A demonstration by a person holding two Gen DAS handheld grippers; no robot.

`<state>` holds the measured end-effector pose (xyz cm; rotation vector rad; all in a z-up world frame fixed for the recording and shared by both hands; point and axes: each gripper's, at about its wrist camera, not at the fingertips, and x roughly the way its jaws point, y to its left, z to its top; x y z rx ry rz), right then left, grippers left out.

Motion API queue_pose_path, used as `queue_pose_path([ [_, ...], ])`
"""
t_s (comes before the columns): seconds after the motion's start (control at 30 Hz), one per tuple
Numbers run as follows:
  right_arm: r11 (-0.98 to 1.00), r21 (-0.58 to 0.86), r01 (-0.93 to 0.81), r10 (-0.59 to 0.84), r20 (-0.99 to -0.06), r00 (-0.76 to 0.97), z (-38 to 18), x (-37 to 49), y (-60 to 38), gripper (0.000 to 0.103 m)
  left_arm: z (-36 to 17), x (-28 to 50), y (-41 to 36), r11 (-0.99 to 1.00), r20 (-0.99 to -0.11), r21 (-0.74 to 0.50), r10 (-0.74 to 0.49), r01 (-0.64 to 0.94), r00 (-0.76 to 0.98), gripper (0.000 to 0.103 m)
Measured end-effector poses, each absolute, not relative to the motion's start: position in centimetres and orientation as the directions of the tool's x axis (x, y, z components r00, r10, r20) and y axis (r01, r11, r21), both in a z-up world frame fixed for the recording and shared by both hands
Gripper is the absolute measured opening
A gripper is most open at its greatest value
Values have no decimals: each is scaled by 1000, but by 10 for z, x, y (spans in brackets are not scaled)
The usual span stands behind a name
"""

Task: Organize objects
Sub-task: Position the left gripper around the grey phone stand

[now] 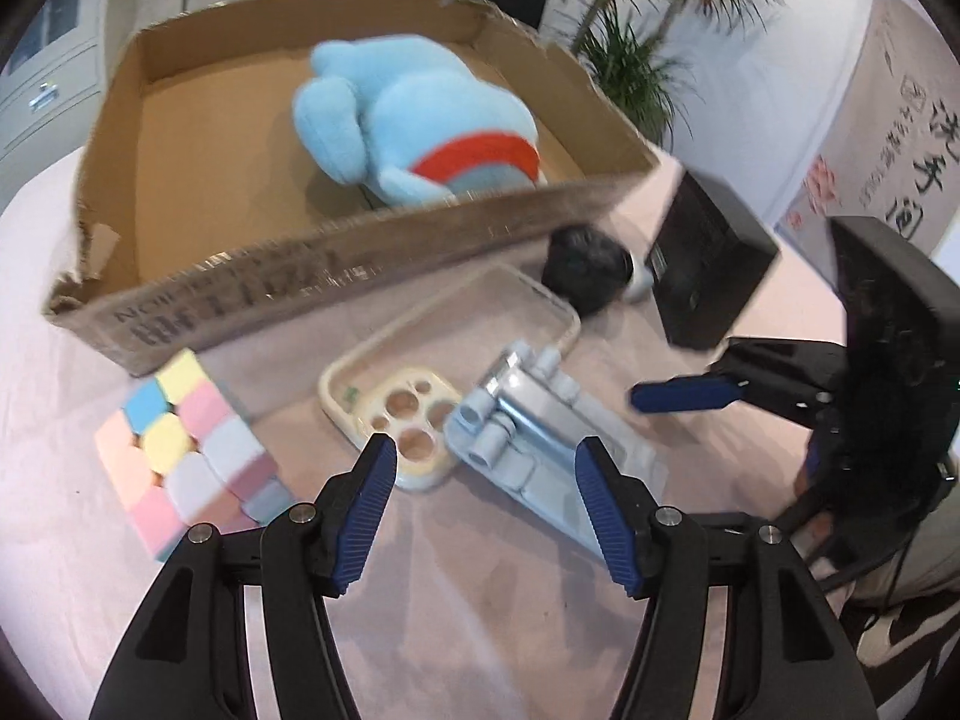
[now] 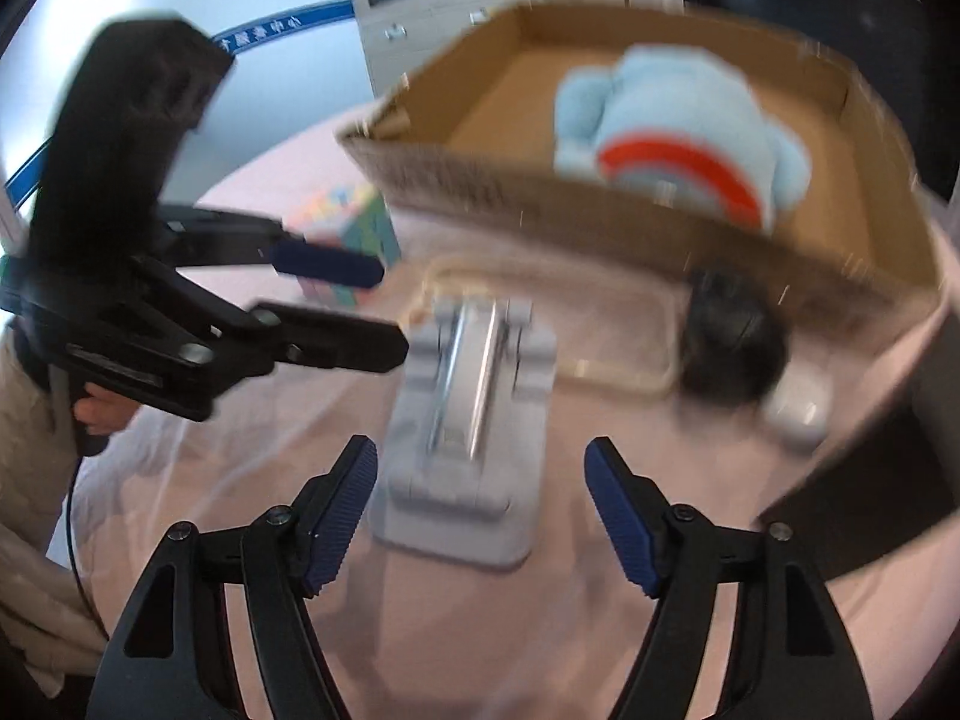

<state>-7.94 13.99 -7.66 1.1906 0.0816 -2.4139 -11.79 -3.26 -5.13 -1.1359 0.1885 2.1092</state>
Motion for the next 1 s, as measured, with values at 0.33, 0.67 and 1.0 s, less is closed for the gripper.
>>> queue_pose_path([
  [0.33,-714,206,669,-545,-763,-348,-78,-65,170,56,-61,-105,-20,-677,-797,-177,525,-714,-299,61],
  [0.67,-791,100,604,-449,-765,-462,-82,-44,156,68,-77,-102,-11,-609,-794,-229,568,-760,-216,39],
  [1.0,-797,114,593,-450,-767,-457,-79,-50,161,64,-75,-93,-5,-619,-787,-210,566,-757,-245,38],
])
